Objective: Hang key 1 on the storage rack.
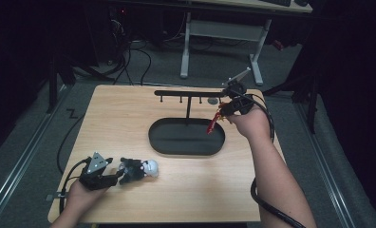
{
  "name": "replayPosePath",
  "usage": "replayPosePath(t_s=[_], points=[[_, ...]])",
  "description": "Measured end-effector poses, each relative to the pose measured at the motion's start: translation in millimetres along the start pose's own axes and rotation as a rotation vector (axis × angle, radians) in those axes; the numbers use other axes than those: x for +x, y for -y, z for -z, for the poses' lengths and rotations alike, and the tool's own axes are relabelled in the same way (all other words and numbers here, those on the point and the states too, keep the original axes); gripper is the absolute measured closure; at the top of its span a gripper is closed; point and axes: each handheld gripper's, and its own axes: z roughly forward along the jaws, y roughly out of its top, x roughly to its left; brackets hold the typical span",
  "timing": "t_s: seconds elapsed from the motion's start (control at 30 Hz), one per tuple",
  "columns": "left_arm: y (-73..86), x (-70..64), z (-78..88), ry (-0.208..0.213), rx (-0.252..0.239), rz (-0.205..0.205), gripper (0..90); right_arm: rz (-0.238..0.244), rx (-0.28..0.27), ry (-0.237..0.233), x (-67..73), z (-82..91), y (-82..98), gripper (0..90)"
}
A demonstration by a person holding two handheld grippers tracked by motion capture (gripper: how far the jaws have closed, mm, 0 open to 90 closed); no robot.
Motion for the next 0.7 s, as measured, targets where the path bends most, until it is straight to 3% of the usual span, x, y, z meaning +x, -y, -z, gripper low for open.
replayPosePath(t_s=[0.47,0.7], points=[[-0.4,-0.8,-1.6,0.008,0.007,-0.007,35.3,-0.004,-0.022,0.009,-2.5,5.7,-12.8,66.6],[-0.8,-0.7,-2.6,0.010,0.010,-0.013,35.3,-0.020,-0.028,0.029,-8.0,0.3,-17.2,66.6]])
